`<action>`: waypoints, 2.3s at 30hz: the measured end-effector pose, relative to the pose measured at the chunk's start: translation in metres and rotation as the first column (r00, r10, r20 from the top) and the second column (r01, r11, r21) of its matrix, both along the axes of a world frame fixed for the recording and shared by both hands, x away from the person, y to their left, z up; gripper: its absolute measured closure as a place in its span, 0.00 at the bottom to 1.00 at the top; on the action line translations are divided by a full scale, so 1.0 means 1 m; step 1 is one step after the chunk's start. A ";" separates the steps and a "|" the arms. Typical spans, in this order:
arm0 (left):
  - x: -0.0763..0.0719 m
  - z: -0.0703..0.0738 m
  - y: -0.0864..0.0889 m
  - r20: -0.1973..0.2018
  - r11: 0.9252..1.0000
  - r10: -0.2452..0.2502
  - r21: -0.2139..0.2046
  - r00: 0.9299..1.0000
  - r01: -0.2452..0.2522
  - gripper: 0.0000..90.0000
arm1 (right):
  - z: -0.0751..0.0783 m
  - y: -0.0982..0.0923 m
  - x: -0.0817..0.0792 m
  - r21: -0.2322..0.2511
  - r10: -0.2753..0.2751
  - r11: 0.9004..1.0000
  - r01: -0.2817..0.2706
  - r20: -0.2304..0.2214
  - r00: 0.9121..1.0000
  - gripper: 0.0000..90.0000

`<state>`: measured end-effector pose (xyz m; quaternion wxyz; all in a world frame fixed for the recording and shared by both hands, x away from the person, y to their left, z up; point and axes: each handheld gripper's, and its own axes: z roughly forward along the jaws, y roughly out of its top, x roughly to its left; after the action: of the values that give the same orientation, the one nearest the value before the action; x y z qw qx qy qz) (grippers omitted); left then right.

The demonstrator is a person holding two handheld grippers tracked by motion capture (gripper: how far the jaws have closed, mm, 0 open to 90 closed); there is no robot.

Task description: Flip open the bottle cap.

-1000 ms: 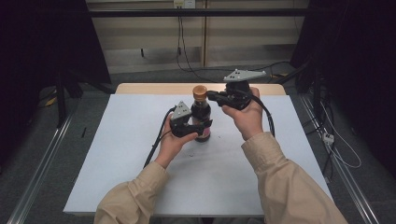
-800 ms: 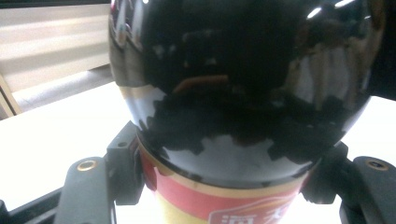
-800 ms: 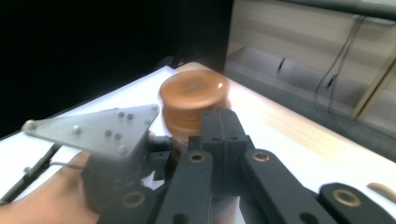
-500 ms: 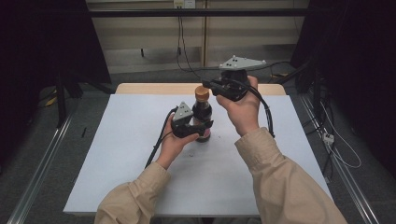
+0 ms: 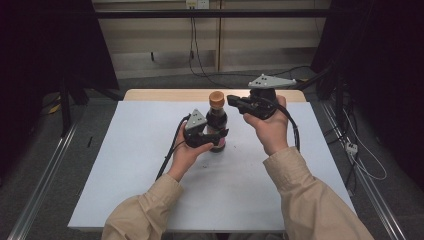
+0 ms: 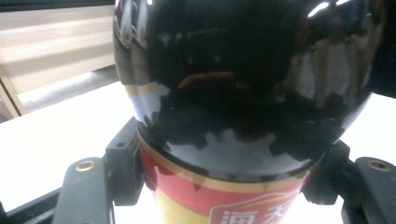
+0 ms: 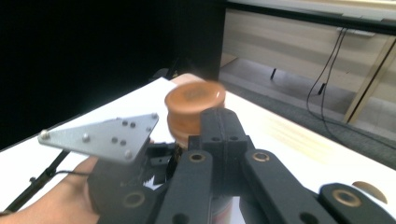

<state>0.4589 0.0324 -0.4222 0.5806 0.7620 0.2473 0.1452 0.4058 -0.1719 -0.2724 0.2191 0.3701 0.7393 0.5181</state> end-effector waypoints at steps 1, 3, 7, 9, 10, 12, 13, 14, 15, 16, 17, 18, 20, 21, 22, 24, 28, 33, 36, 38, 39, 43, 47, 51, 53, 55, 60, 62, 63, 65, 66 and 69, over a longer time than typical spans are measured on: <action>0.000 0.000 0.000 -0.001 1.000 0.000 -0.001 1.000 0.000 0.34 | -0.002 0.000 0.000 -0.004 0.004 1.000 -0.004 -0.006 1.000 1.00; 0.000 0.000 0.000 -0.001 1.000 0.000 0.001 1.000 0.000 0.34 | -0.005 0.001 0.001 -0.014 0.005 1.000 -0.005 -0.011 1.000 1.00; 0.000 0.000 0.000 0.001 1.000 0.002 0.001 1.000 -0.002 0.34 | -0.009 0.004 0.005 -0.033 0.002 0.999 -0.003 -0.026 1.000 1.00; 0.000 0.000 0.000 0.000 1.000 0.002 0.000 1.000 -0.002 0.34 | -0.010 0.004 0.006 -0.032 0.001 0.999 -0.001 -0.027 1.000 1.00; 0.000 0.000 0.000 0.001 1.000 0.003 0.000 1.000 -0.003 0.34 | -0.011 0.003 0.007 -0.027 -0.001 1.000 0.000 -0.028 1.000 1.00; 0.000 0.000 0.000 0.001 1.000 0.003 0.000 1.000 -0.003 0.34 | -0.011 0.003 0.008 -0.021 -0.002 1.000 0.001 -0.032 0.999 1.00; 0.000 0.000 0.000 0.001 1.000 0.003 -0.001 1.000 -0.003 0.34 | -0.012 0.003 0.008 -0.023 -0.001 1.000 0.000 -0.036 0.999 1.00; 0.000 0.000 0.000 0.001 1.000 0.003 -0.001 1.000 -0.003 0.34 | -0.012 0.004 0.009 -0.024 0.001 1.000 -0.002 -0.037 0.999 1.00; 0.000 0.000 0.000 0.001 1.000 0.002 -0.001 1.000 -0.002 0.34 | -0.013 0.004 0.009 -0.025 0.000 1.000 -0.001 -0.041 0.999 1.00; 0.000 0.000 0.000 0.001 1.000 0.002 -0.001 1.000 -0.002 0.34 | -0.013 0.005 0.009 -0.024 -0.001 1.000 0.000 -0.045 0.999 1.00; 0.000 0.000 0.000 0.001 1.000 0.003 -0.001 1.000 -0.003 0.34 | -0.013 0.005 0.010 -0.025 0.001 1.000 -0.002 -0.043 0.999 1.00; 0.000 0.000 0.000 -0.001 1.000 0.004 -0.002 1.000 -0.004 0.34 | -0.014 0.006 0.010 -0.025 0.001 1.000 -0.002 -0.042 0.999 1.00; 0.000 0.000 0.000 0.001 1.000 0.002 -0.001 1.000 -0.002 0.34 | -0.013 0.006 0.011 -0.024 -0.001 1.000 0.000 -0.042 0.999 1.00; 0.000 0.000 0.000 0.001 1.000 0.004 -0.001 1.000 -0.004 0.34 | -0.013 0.005 0.011 -0.023 0.000 1.000 -0.001 -0.043 0.999 1.00; 0.000 0.000 0.000 -0.001 1.000 0.006 -0.003 1.000 -0.006 0.34 | -0.013 0.005 0.011 -0.022 0.004 1.000 -0.005 -0.044 0.999 1.00; 0.000 0.000 0.000 -0.001 1.000 0.006 -0.001 1.000 -0.006 0.34 | -0.012 0.006 0.012 -0.026 0.007 1.000 -0.008 -0.041 0.999 1.00; 0.000 0.000 0.001 -0.001 1.000 0.005 -0.001 1.000 -0.005 0.34 | -0.010 0.007 0.012 -0.024 0.012 1.000 -0.013 -0.044 0.999 1.00; 0.000 -0.001 0.001 -0.003 1.000 0.002 -0.004 1.000 -0.002 0.34 | -0.010 0.006 0.012 -0.018 0.018 1.000 -0.019 -0.045 0.999 1.00; 0.001 -0.001 0.001 -0.003 1.000 0.003 -0.005 1.000 -0.003 0.34 | -0.009 0.007 0.012 -0.012 0.020 1.000 -0.021 -0.040 0.999 1.00; 0.000 -0.001 0.001 -0.003 1.000 0.004 -0.007 1.000 -0.004 0.34 | -0.009 0.007 0.012 -0.015 0.020 1.000 -0.020 -0.039 0.999 1.00; 0.000 -0.001 0.001 -0.005 1.000 0.008 -0.011 1.000 -0.008 0.34 | -0.009 0.007 0.012 -0.014 0.021 1.000 -0.021 -0.039 0.999 1.00; 0.000 -0.001 0.001 -0.005 1.000 0.008 -0.011 1.000 -0.008 0.34 | -0.007 0.008 0.012 -0.002 0.021 1.000 -0.021 -0.038 0.999 1.00; 0.000 -0.001 0.001 -0.006 1.000 0.008 -0.012 1.000 -0.008 0.34 | -0.005 0.009 0.013 -0.010 0.022 1.000 -0.023 -0.030 0.999 1.00; 0.000 -0.001 0.001 -0.006 1.000 0.008 -0.011 1.000 -0.008 0.34 | -0.004 0.010 0.013 -0.016 0.025 1.000 -0.025 -0.031 0.999 1.00; 0.000 -0.002 0.001 -0.007 1.000 0.008 -0.011 1.000 -0.009 0.34 | -0.003 0.010 0.013 -0.017 0.023 1.000 -0.024 -0.030 0.999 1.00; 0.000 -0.001 0.001 -0.006 1.000 0.008 -0.010 1.000 -0.008 0.34 | -0.002 0.010 0.013 -0.009 0.026 1.000 -0.026 -0.023 0.999 1.00; 0.000 -0.002 0.001 -0.004 1.000 0.009 -0.009 1.000 -0.009 0.34 | 0.000 0.012 0.013 -0.020 0.027 0.999 -0.027 -0.020 0.999 1.00; 0.000 -0.002 0.001 -0.005 1.000 0.003 -0.008 1.000 -0.003 0.34 | 0.000 0.011 0.013 -0.016 0.028 0.999 -0.028 -0.025 0.999 1.00; 0.000 -0.002 0.001 -0.005 1.000 0.004 -0.008 1.000 -0.004 0.34 | 0.000 0.011 0.013 -0.017 0.027 0.999 -0.028 -0.023 0.999 1.00; 0.000 -0.002 0.001 -0.005 1.000 0.006 -0.008 1.000 -0.006 0.34 | 0.000 0.012 0.013 -0.017 0.029 0.999 -0.029 -0.023 0.999 1.00; 0.000 -0.002 0.001 -0.006 1.000 0.006 -0.009 1.000 -0.006 0.34 | 0.000 0.012 0.013 -0.017 0.028 0.999 -0.029 -0.022 0.999 1.00; 0.000 -0.002 0.001 -0.007 1.000 0.009 -0.011 1.000 -0.009 0.34 | 0.000 0.013 0.013 -0.020 0.025 0.999 -0.025 -0.020 1.000 1.00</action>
<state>0.4593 0.0336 -0.4240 0.5832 0.7583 0.2534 0.1438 0.4185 -0.1593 -0.2725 0.2092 0.3636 0.7512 0.5096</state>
